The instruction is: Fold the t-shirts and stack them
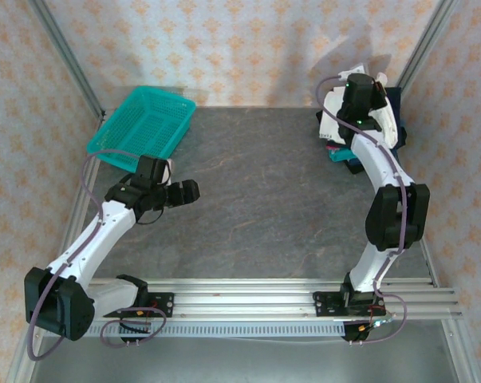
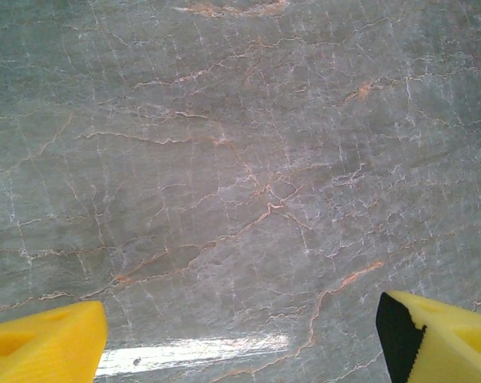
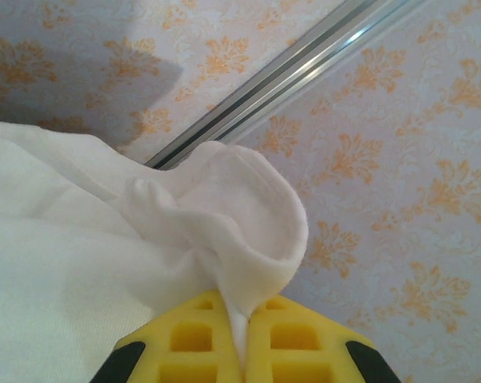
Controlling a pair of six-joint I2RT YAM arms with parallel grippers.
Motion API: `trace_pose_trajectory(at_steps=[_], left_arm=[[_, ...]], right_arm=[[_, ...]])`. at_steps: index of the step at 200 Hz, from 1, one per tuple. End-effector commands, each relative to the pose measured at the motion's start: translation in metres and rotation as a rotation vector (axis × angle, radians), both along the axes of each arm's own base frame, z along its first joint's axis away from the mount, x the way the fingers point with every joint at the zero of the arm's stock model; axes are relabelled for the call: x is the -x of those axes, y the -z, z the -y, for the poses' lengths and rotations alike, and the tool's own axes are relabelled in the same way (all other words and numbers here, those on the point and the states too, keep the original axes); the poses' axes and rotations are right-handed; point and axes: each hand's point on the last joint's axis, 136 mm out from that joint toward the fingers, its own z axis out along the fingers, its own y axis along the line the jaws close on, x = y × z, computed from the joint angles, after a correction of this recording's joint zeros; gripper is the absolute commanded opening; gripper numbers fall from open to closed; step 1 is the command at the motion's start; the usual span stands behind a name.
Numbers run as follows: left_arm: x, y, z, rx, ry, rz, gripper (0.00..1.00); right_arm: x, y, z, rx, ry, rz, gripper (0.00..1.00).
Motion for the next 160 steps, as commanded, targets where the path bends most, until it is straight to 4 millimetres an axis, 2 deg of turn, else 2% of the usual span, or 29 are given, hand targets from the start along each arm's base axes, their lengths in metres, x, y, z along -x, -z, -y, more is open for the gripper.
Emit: trace_pose_trajectory(at_steps=[1, 71, 129, 160], left_arm=[[0.004, -0.009, 0.002, -0.006, 0.024, 0.013, 0.88], [0.011, -0.005, 0.000, -0.017, 0.032, 0.006, 0.88], [0.021, 0.002, -0.001, -0.038, 0.051, -0.008, 0.88], [0.024, 0.003, -0.001, -0.042, 0.057, -0.008, 0.88]], right_arm=[[0.004, -0.037, -0.001, 0.086, -0.025, 0.112, 0.00], [0.000, -0.024, 0.001, 0.199, -0.024, 0.115, 0.00], [0.001, -0.004, 0.005, 0.247, -0.039, 0.084, 0.00], [0.005, 0.013, 0.014, 0.245, -0.024, 0.043, 0.00]])
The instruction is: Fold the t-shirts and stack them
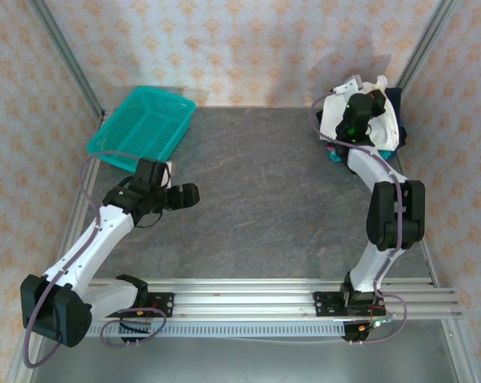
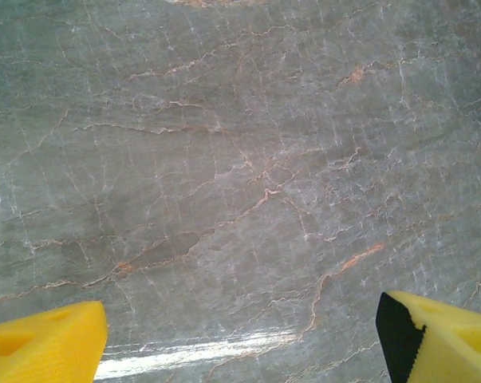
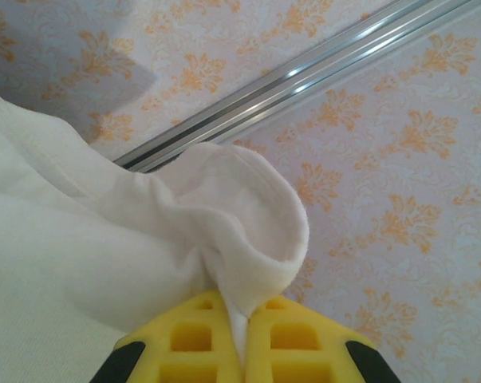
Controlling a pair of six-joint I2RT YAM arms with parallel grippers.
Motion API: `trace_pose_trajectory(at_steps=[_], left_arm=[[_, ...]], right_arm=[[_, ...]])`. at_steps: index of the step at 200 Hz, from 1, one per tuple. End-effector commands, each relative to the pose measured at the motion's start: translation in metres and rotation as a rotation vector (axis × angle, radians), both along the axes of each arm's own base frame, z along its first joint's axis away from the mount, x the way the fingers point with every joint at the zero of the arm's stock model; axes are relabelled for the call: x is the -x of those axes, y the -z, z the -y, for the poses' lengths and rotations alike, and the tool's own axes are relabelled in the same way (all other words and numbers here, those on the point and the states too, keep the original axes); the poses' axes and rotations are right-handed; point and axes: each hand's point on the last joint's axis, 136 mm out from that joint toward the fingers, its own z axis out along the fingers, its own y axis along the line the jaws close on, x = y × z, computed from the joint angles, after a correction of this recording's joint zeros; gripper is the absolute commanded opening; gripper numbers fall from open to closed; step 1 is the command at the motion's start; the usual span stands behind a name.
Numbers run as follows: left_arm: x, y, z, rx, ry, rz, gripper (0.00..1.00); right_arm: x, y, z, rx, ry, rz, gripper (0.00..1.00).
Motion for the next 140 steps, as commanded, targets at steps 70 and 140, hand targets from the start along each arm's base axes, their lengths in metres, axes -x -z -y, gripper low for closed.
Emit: trace_pose_trajectory(at_steps=[70, 140], left_arm=[[0.019, 0.011, 0.001, -0.041, 0.047, -0.040, 0.88], [0.027, 0.021, -0.005, -0.086, 0.056, -0.085, 0.88]], right_arm=[[-0.003, 0.016, 0.042, -0.074, 0.061, 0.017, 0.00], [-0.038, 0.037, 0.071, -0.194, 0.102, 0.043, 0.00]])
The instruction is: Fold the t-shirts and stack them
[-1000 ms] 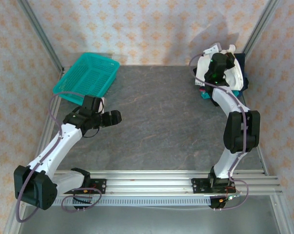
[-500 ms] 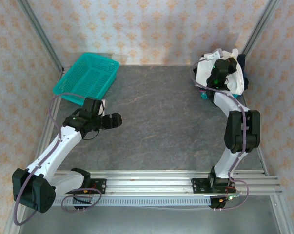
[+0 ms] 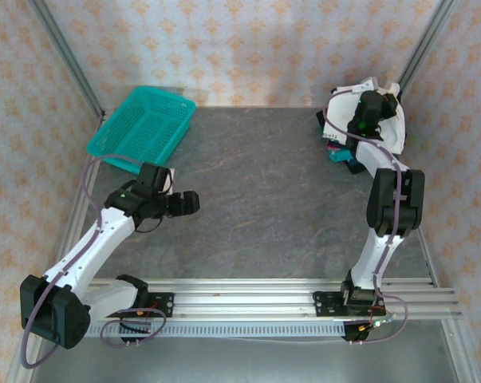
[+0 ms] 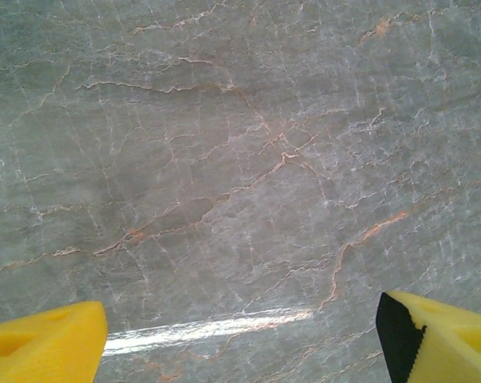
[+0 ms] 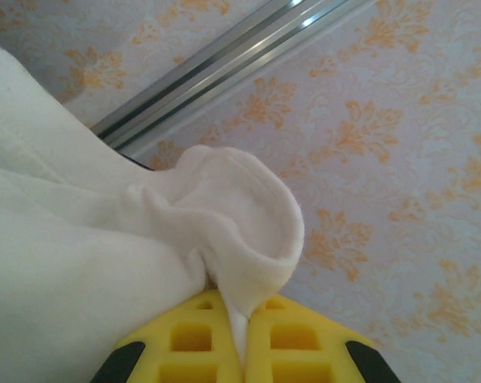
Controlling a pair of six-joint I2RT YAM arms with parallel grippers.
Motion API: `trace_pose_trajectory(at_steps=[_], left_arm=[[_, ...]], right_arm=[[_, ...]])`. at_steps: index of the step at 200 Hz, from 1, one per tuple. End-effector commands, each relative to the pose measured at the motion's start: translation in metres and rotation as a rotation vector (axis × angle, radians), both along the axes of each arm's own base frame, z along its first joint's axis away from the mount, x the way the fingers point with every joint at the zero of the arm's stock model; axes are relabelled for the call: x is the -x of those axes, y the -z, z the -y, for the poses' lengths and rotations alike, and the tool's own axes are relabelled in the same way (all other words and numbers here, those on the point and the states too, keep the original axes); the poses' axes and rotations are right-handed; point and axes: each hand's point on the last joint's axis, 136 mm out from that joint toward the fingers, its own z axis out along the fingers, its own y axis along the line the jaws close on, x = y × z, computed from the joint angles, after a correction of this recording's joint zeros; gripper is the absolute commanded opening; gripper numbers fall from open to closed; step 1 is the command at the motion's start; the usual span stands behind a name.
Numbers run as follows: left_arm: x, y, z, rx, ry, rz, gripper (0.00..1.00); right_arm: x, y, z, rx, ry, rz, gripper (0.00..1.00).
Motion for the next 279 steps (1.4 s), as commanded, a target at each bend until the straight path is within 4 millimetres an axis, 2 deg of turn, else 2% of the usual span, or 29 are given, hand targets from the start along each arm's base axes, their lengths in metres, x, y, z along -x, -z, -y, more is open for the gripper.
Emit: trace_pose_trajectory(at_steps=[1, 48, 56, 64, 74, 82, 90, 102, 135, 167, 193, 228, 279], left_arm=[[0.010, 0.006, -0.006, -0.050, 0.021, -0.027, 0.88], [0.008, 0.010, -0.007, -0.077, 0.028, -0.050, 0.88], [0.007, 0.011, -0.007, -0.080, 0.033, -0.055, 0.88], [0.006, 0.011, -0.007, -0.083, 0.033, -0.056, 0.88], [0.004, 0.011, -0.007, -0.087, 0.037, -0.057, 0.88], [0.003, 0.011, -0.007, -0.092, 0.038, -0.060, 0.88], [0.003, 0.012, -0.007, -0.094, 0.039, -0.061, 0.88], [0.001, 0.012, -0.007, -0.096, 0.042, -0.060, 0.88], [-0.003, 0.013, -0.004, -0.089, 0.043, -0.055, 0.88], [-0.006, 0.014, -0.001, -0.066, 0.034, -0.054, 0.88], [-0.007, 0.014, 0.002, -0.045, 0.037, -0.045, 0.88], [-0.007, 0.009, 0.003, -0.033, 0.039, -0.021, 0.88], [0.000, 0.004, 0.002, -0.024, 0.042, 0.004, 0.88]], right_arm=[[-0.012, 0.000, 0.014, -0.081, 0.011, 0.054, 0.00], [-0.028, 0.023, 0.043, -0.216, 0.040, 0.073, 0.00], [-0.031, 0.029, 0.044, -0.248, 0.033, 0.068, 0.05], [-0.035, 0.034, 0.043, -0.273, 0.019, 0.062, 0.14], [-0.037, 0.038, 0.046, -0.292, 0.021, 0.078, 0.48], [-0.039, 0.041, 0.047, -0.302, 0.028, 0.089, 0.65], [-0.040, 0.042, 0.046, -0.317, 0.025, 0.089, 0.74], [-0.042, 0.040, 0.044, -0.342, 0.015, 0.098, 0.81], [-0.038, 0.029, 0.042, -0.398, 0.020, 0.135, 0.90], [-0.024, 0.017, 0.036, -0.474, 0.017, 0.194, 1.00], [-0.004, 0.005, 0.036, -0.536, 0.033, 0.279, 0.99], [0.018, -0.023, 0.026, -0.685, 0.002, 0.461, 0.99], [0.037, -0.048, 0.015, -0.868, -0.037, 0.661, 0.99]])
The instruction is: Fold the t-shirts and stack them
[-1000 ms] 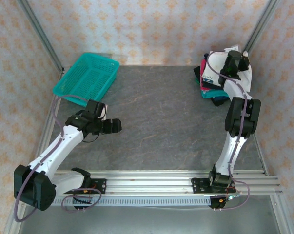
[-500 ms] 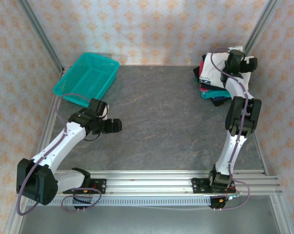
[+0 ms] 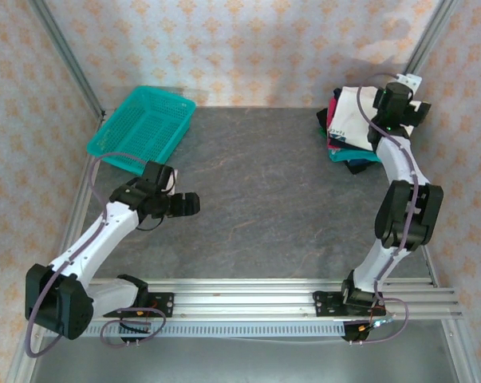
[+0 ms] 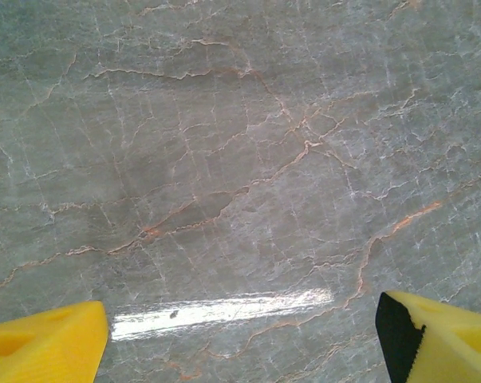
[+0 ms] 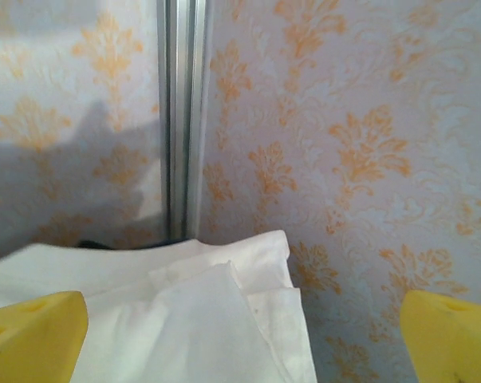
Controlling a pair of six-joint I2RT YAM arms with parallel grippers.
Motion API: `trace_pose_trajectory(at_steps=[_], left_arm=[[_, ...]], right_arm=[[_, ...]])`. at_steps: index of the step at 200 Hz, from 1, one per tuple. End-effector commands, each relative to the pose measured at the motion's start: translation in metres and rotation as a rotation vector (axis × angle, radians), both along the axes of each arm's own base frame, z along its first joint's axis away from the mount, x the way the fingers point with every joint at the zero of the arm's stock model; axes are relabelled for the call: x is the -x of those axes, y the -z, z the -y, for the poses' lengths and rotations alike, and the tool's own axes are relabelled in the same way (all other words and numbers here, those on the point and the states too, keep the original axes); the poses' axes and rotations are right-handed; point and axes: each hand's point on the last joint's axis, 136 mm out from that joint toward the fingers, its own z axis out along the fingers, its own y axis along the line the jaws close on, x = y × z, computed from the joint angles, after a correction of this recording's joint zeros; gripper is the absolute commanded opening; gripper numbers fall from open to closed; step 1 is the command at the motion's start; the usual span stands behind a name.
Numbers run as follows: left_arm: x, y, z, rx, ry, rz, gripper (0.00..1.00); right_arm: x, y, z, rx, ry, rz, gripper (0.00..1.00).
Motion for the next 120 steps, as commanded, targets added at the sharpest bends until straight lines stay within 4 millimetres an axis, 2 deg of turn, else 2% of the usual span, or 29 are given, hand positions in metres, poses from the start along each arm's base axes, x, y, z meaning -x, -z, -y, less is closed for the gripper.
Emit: trace_pose_trajectory(at_steps=[1, 33, 58, 87, 120], left_arm=[[0.002, -0.008, 0.004, 0.022, 0.016, 0.041, 0.88], [0.005, -0.012, 0.001, 0.018, 0.011, 0.064, 0.88], [-0.003, -0.026, -0.002, 0.006, -0.003, 0.114, 0.89], [-0.022, -0.048, -0.010, 0.015, -0.084, 0.212, 0.90], [-0.043, -0.062, -0.040, -0.042, -0.224, 0.330, 0.92]], right_arm=[[0.009, -0.023, -0.010, -0.130, -0.021, 0.171, 0.99], [0.025, -0.028, -0.032, -0.266, -0.119, 0.257, 0.99], [0.045, -0.025, -0.061, -0.400, -0.244, 0.295, 0.99], [0.087, 0.012, -0.083, -0.538, -0.265, 0.250, 0.99], [0.148, 0.064, -0.120, -0.599, -0.309, 0.105, 0.99]])
